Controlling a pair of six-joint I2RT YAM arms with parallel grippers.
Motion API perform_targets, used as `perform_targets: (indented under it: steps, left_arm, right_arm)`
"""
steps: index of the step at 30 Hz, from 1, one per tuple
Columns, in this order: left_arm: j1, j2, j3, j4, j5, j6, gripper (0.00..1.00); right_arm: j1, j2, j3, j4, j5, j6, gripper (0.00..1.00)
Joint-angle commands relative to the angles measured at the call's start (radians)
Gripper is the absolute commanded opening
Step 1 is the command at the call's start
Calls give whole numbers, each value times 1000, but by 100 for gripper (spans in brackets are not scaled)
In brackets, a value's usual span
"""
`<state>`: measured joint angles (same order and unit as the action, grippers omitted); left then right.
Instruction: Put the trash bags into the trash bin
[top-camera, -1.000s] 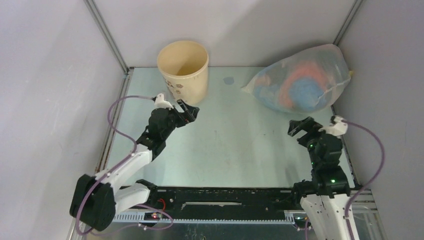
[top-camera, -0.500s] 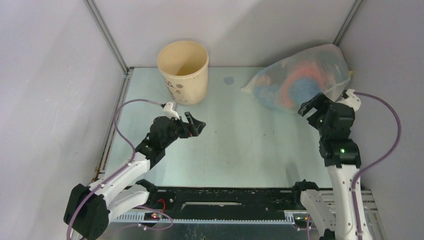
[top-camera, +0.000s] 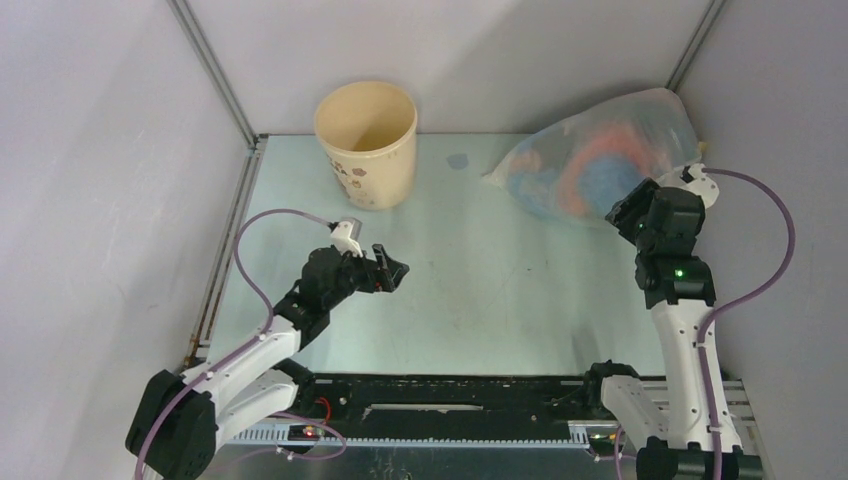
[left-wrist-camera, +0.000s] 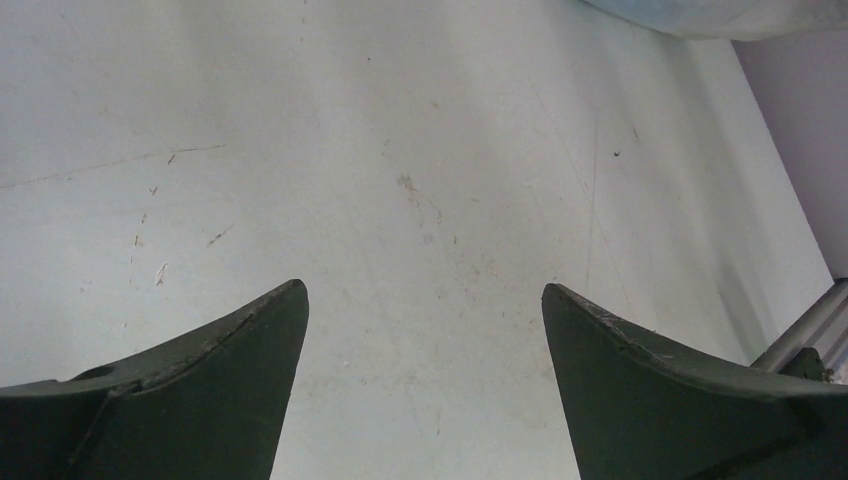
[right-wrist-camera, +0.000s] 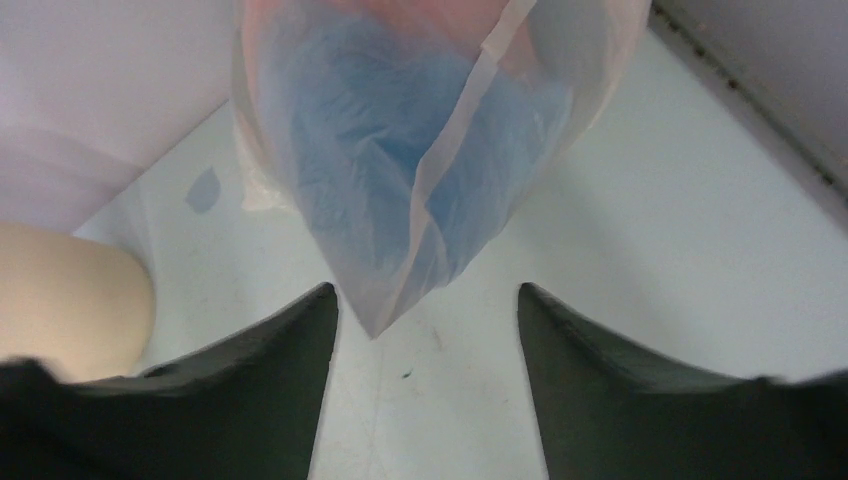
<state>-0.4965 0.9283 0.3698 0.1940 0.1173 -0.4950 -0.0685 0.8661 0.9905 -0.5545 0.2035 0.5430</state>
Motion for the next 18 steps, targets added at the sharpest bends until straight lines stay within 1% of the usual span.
perform_targets:
  steps: [1, 7, 9, 11, 15, 18]
  left_arm:
    - [-8, -39, -3, 43, -3, 32, 95]
    - [-7, -76, -18, 44, -26, 30, 94]
    - [-7, -77, -19, 44, -28, 30, 94]
    - [-7, -76, -17, 44, -27, 28, 94]
    - [-7, -72, -15, 45, -27, 27, 94]
    - [-8, -75, -17, 45, -34, 26, 93]
  right_arm:
    - [-27, 27, 64, 50, 4, -40, 51]
    - [-13, 41, 69, 40, -97, -56, 0]
    - [14, 50, 69, 42, -124, -65, 0]
    - [74, 58, 69, 46, -124, -66, 0]
    - [296, 96, 69, 78, -34, -56, 0]
    - [489, 162, 68, 149, 19, -37, 0]
